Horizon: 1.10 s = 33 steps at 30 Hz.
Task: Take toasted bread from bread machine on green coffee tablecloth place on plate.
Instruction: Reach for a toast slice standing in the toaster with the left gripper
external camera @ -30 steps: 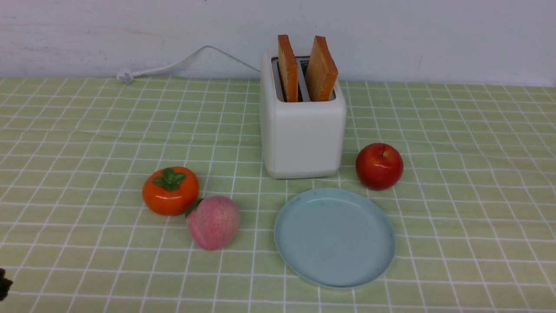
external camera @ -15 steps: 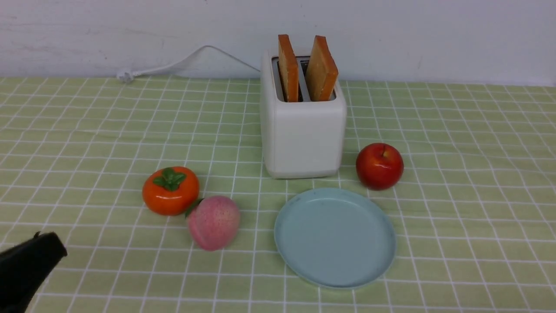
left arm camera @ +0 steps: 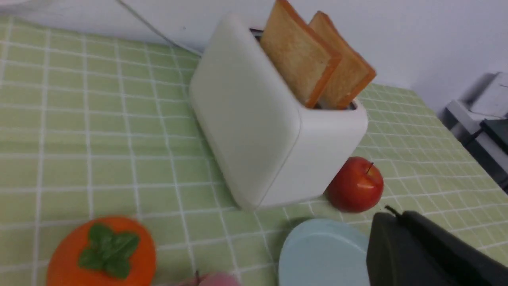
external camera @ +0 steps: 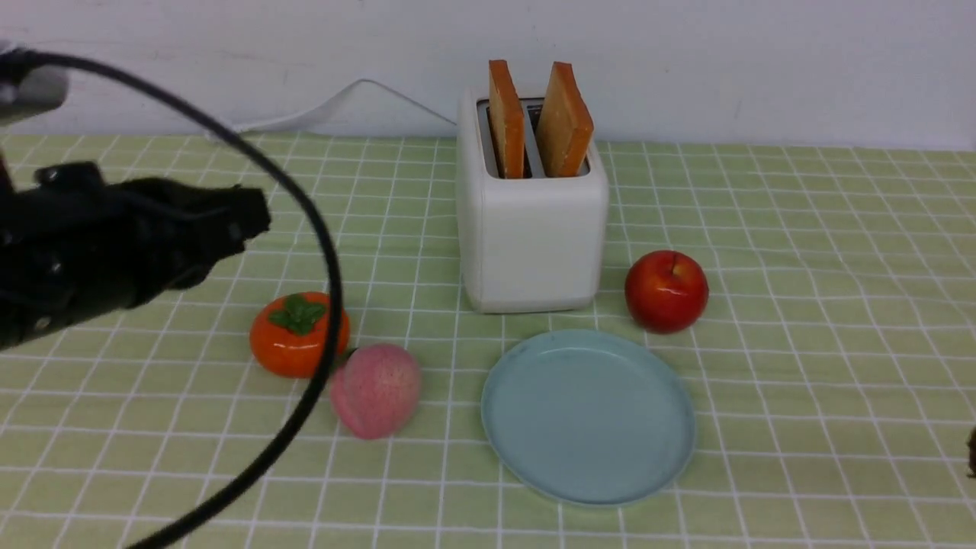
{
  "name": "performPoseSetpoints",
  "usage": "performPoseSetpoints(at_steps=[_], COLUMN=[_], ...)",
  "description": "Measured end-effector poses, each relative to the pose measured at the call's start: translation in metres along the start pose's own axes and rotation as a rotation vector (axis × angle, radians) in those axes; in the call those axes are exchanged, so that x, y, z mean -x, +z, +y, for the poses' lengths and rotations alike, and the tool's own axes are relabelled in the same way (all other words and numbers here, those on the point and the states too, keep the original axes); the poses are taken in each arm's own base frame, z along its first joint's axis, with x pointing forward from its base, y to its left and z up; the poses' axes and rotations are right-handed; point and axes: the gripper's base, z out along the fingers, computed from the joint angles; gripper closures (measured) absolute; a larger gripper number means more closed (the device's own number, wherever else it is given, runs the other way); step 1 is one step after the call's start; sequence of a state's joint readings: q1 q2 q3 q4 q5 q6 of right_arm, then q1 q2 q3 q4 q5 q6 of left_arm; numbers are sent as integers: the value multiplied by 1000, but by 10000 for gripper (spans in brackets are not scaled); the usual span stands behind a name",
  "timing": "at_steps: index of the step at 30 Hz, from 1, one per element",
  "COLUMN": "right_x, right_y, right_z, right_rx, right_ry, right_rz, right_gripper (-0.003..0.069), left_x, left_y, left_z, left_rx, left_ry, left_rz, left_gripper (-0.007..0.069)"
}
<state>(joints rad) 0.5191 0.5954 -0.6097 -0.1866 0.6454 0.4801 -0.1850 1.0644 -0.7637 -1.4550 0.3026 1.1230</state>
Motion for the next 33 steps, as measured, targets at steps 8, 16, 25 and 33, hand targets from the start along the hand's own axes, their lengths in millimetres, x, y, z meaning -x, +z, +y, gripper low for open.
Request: performPoseSetpoints(at_steps=[8,16,25,33], right_x=[17,15,11,11], right_y=[-4,-4,-3,-3], right_z=[13,13,11,11], right_rx=[104,102,83,87], right_ry=[-11,1,2,7], right_rz=[-123,-99,-59,-60], right_gripper=[638,638,627,627], left_x=[9,-7,2,16], left_y=[48,112,125,116], left_z=[-68,-87,-86,-77], left_rx=[-42,-17,11,58], left_ry=[358,437,509,287], left_rz=[-33,53,35,-9], left_gripper=[638,638,638,638])
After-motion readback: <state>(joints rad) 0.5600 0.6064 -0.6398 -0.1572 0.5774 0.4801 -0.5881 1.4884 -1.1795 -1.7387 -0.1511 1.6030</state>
